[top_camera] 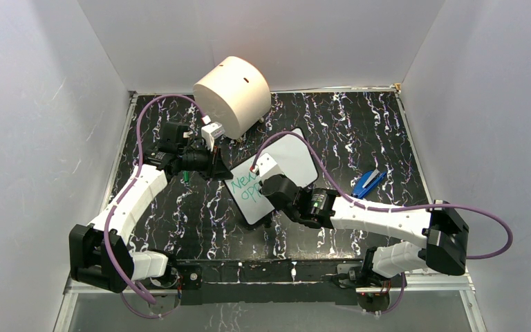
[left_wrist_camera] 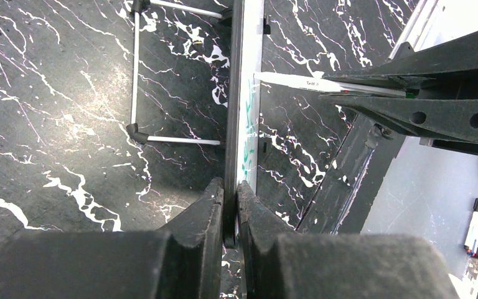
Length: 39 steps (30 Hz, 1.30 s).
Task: Write a sentence on the whiteboard
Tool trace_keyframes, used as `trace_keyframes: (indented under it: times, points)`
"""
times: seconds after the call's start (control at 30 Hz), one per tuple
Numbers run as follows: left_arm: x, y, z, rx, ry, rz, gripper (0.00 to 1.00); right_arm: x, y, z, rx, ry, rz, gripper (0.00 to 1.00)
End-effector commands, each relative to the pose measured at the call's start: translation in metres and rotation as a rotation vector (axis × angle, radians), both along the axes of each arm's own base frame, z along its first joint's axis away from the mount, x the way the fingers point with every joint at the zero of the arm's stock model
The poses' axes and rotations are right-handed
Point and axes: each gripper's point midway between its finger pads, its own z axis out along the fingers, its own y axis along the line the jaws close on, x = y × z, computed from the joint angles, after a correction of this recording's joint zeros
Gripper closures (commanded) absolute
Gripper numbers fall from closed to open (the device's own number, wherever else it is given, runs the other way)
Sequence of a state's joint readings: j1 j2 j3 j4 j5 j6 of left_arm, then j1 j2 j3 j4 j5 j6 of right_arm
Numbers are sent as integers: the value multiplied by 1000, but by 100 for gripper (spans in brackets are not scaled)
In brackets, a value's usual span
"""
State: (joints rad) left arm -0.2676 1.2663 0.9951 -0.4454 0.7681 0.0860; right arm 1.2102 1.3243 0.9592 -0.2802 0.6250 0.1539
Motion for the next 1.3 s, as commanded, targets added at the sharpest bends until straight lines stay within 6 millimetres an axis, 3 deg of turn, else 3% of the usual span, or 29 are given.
trace_keyframes:
  times: [0.0,0.73,1.27]
  points:
    - [-1,9,-13,63,0,9,100,12,17,36,127,-65,1,100]
    - [0,9,-12,65,-2,12,100,5,28,43,155,-41,64,100]
    - [1,11,-13,76,-8,22,100,4,20,46,150,-46,50,100]
